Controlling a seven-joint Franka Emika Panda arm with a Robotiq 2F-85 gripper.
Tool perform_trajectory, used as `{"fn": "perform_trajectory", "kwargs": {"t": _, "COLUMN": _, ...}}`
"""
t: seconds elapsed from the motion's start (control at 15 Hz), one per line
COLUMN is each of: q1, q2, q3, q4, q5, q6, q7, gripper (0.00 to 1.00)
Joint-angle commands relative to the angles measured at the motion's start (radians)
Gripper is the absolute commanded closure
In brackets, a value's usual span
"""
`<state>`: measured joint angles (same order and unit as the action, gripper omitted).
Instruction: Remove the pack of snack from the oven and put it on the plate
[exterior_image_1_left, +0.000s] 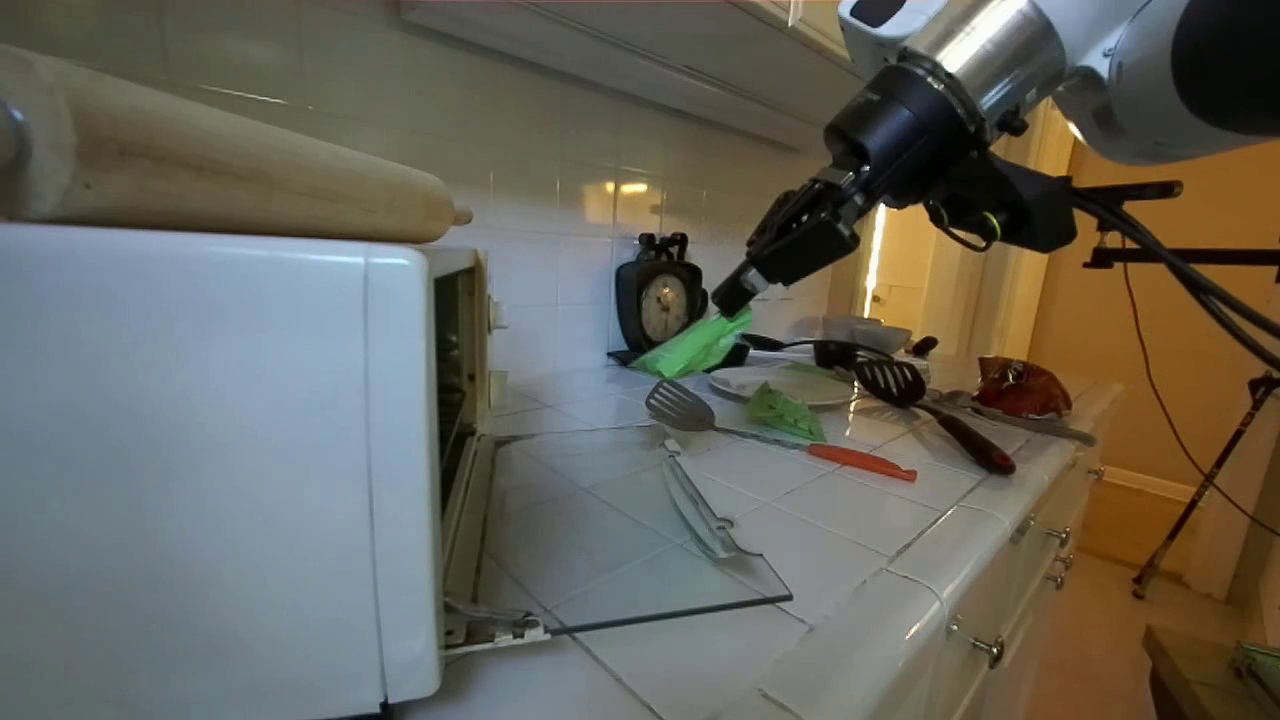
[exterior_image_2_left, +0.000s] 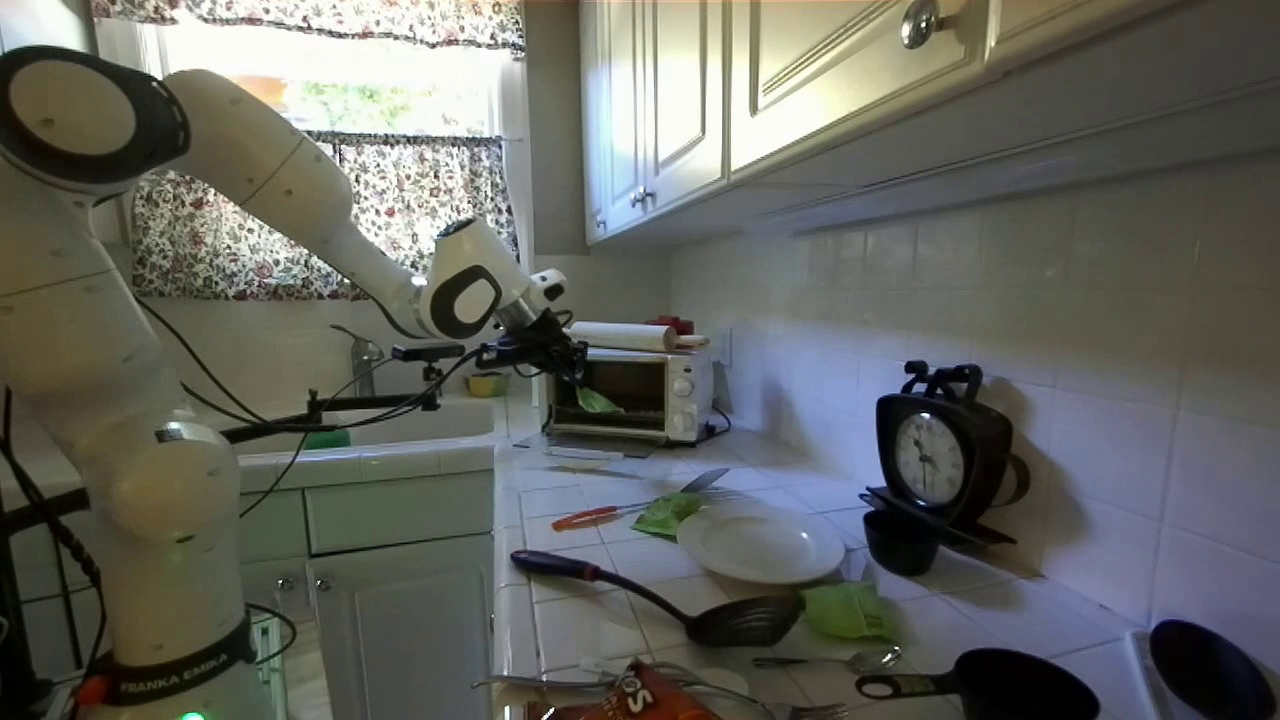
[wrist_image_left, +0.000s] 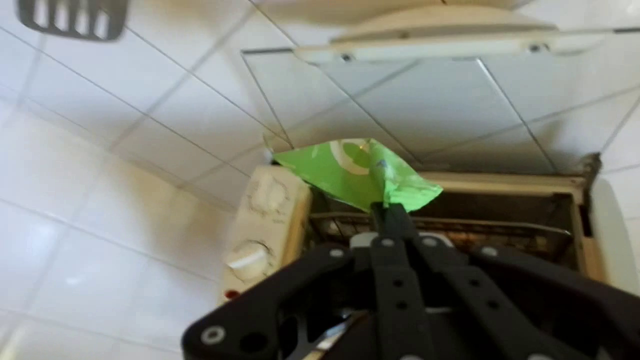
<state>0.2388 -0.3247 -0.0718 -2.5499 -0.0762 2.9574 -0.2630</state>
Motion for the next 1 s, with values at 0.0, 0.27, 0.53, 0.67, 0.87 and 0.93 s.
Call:
{"fn": "perform_trajectory", "kwargs": {"t": 0.0, "q1": -0.237, "q2": -0.097, "q3": 0.086, "q4": -0.041, "q5": -0.161, "q6": -0.111, "q7": 0.155, "gripper": 1.0}}
{"fn": "perform_trajectory", "kwargs": {"t": 0.27, "q1": -0.467, "q2": -0.148, "q3": 0.175, "q4": -0.051, "q5": -0.273, "q6": -0.167, "q7": 0.324, "gripper": 1.0}}
{"fn": "perform_trajectory", "kwargs": {"t": 0.53, "q1": -0.667, "q2": -0.173, "q3": 0.271, "q4": -0.087, "q5": -0.402, "q6": -0.164, "q7": 0.552, "gripper": 1.0}}
{"fn": "perform_trajectory", "kwargs": {"t": 0.67, "q1": -0.773, "q2": -0.187, "q3": 0.323, "q4": -0.116, "q5": -0.487, "q6": -0.131, "q7": 0.681, "gripper": 1.0}}
{"fn": "perform_trajectory", "kwargs": {"t": 0.87, "q1": -0.937, "q2": -0.19, "q3": 0.401, "q4": -0.148, "q5": -0.587, "q6": -0.051, "q7": 0.851, "gripper": 1.0}}
{"fn": "perform_trajectory", "kwargs": {"t": 0.93, "q1": -0.994, "q2": -0.185, "q3": 0.429, "q4": -0.152, "q5": -0.62, "q6": -0.012, "q7": 0.903, "gripper": 1.0}}
